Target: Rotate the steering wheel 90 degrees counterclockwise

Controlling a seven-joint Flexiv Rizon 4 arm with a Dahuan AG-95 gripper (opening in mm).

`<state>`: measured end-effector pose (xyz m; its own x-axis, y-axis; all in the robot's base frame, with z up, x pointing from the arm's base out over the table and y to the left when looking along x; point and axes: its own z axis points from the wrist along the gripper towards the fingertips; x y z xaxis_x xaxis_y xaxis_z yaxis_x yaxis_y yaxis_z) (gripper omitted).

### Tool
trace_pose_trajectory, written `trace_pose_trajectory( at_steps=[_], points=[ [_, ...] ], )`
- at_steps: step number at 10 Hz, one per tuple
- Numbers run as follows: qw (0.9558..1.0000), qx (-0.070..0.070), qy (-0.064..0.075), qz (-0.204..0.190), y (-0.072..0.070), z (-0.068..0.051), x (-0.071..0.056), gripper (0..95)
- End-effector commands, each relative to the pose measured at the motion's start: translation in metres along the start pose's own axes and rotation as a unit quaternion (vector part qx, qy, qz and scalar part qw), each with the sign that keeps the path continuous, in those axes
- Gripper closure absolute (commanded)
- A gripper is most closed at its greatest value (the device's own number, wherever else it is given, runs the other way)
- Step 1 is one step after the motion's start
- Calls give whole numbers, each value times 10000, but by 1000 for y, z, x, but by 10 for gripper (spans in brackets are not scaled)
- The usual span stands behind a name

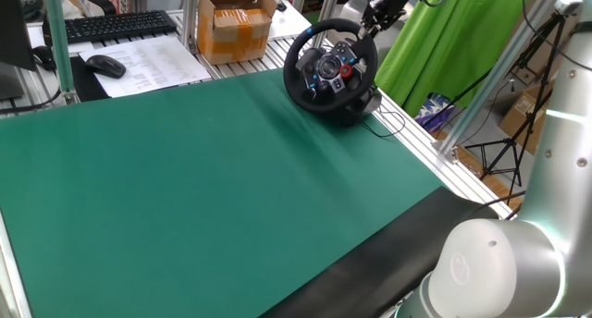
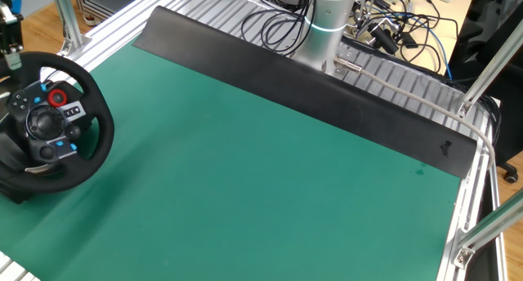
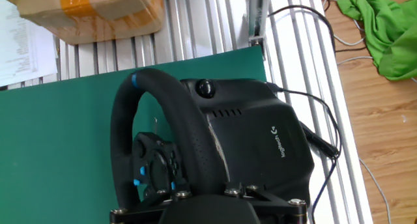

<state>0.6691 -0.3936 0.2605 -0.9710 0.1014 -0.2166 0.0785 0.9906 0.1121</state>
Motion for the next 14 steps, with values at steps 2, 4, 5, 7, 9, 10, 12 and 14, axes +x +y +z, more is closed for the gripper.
trace_pose_trajectory(
  at_steps=[2, 4, 5, 7, 9, 10, 12, 14],
  points=[
    [9997, -12, 222, -139, -2, 0, -14, 950],
    [9996, 4, 246, -155, -2, 2, -15, 950],
    [9994, 8, 277, -187, -2, 0, -15, 950],
    [9995, 3, 277, -178, -2, -2, -15, 760],
    [9996, 45, 260, -120, -2, -3, -15, 190],
    [9996, 45, 257, -67, -3, -5, -15, 0],
    [9996, 68, 264, -52, -3, -6, -15, 0],
    [9992, 112, 381, -19, -5, -16, -16, 0]
  ],
)
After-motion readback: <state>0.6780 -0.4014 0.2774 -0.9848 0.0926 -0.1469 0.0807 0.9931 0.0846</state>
